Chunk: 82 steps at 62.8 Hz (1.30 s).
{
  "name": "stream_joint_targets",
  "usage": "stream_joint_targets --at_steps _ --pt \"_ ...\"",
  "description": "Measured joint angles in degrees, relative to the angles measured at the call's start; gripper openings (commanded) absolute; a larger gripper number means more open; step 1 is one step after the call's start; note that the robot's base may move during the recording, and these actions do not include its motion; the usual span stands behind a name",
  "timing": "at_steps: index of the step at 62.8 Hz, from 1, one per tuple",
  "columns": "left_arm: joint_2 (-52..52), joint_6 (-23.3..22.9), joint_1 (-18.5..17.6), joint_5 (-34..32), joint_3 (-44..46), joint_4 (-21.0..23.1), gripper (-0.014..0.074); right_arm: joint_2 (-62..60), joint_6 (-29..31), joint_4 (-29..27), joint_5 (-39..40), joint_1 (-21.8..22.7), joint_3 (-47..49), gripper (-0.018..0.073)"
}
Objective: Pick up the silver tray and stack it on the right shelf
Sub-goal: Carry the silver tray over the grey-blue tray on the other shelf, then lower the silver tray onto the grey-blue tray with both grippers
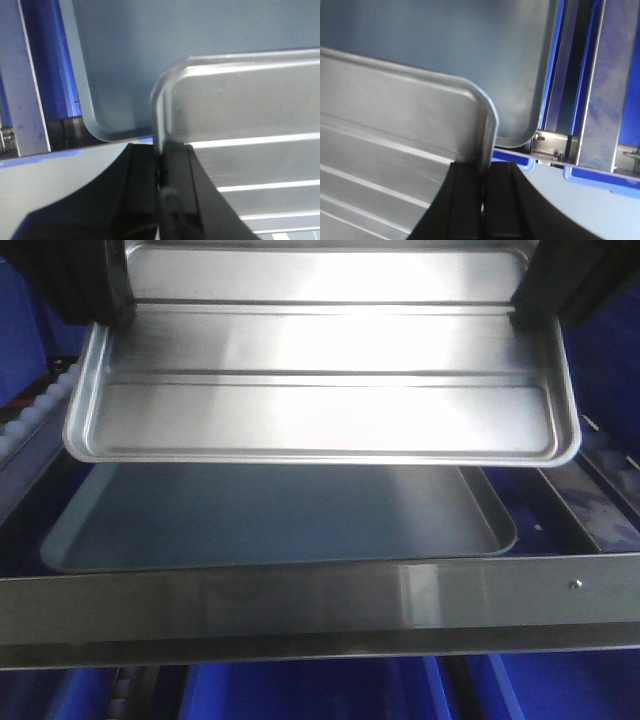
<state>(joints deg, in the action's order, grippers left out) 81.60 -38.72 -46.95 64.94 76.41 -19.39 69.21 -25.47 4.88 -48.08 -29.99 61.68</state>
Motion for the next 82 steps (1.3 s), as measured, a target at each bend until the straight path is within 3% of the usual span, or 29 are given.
stream_joint_targets --at_steps 17,28,35,51,70,75,82 --pt "-0.1 1.0 6.4 -5.3 1.7 -1.4 -0.0093 10.2 2.7 1.3 -2.4 0.1 11.7 0.0057" --pt "1.5 4.7 12.7 -9.2 1.7 1.7 -0.0093 20.0 2.7 1.4 -1.3 0.5 17.3 0.0057" --pt "5.1 7.7 14.8 -10.7 1.7 4.2 -0.0093 25.4 2.7 1.8 -1.2 1.2 19.2 0.0057" --pt "14.7 8.5 16.2 -13.3 1.7 5.5 -0.0093 33.9 2.7 2.3 -0.2 2.8 20.1 0.0057" --pt "21.7 9.3 16.4 -17.7 2.6 5.5 -0.0089 35.7 2.9 2.4 0.0 4.3 20.1 0.0067" --pt "22.2 10.1 16.5 -17.9 3.2 5.8 -0.0017 35.7 3.0 2.4 0.0 4.5 20.1 0.0145" --pt "22.4 11.6 16.5 -17.9 3.8 5.6 0.0203 35.7 3.3 3.1 0.0 4.5 20.1 0.0344"
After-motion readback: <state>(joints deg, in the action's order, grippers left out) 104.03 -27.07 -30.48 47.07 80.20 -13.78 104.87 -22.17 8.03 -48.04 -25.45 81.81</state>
